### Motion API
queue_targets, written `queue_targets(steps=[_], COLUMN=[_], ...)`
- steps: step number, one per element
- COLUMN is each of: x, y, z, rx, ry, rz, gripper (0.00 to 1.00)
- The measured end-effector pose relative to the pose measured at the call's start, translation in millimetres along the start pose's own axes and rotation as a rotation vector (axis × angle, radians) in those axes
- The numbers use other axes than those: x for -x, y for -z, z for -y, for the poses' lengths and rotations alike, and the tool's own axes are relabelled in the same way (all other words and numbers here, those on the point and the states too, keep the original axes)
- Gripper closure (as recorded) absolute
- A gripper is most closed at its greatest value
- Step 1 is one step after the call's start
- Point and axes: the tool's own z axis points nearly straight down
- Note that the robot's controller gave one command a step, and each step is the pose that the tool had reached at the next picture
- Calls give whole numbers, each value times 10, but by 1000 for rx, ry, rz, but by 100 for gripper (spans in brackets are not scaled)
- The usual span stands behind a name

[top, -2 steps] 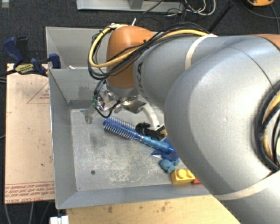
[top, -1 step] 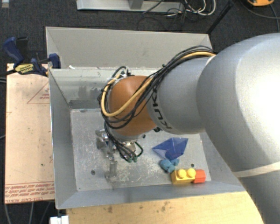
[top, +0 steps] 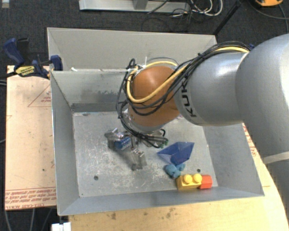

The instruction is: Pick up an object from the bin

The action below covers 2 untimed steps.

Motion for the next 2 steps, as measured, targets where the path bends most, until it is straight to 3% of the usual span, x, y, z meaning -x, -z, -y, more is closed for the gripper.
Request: queue_targets(steps=[1, 2], x=[647, 408], y=[206, 706], z=[516, 622], rx=[-2, -2], ry=[-121, -179], rz=[5, 3], gripper=[0, 0])
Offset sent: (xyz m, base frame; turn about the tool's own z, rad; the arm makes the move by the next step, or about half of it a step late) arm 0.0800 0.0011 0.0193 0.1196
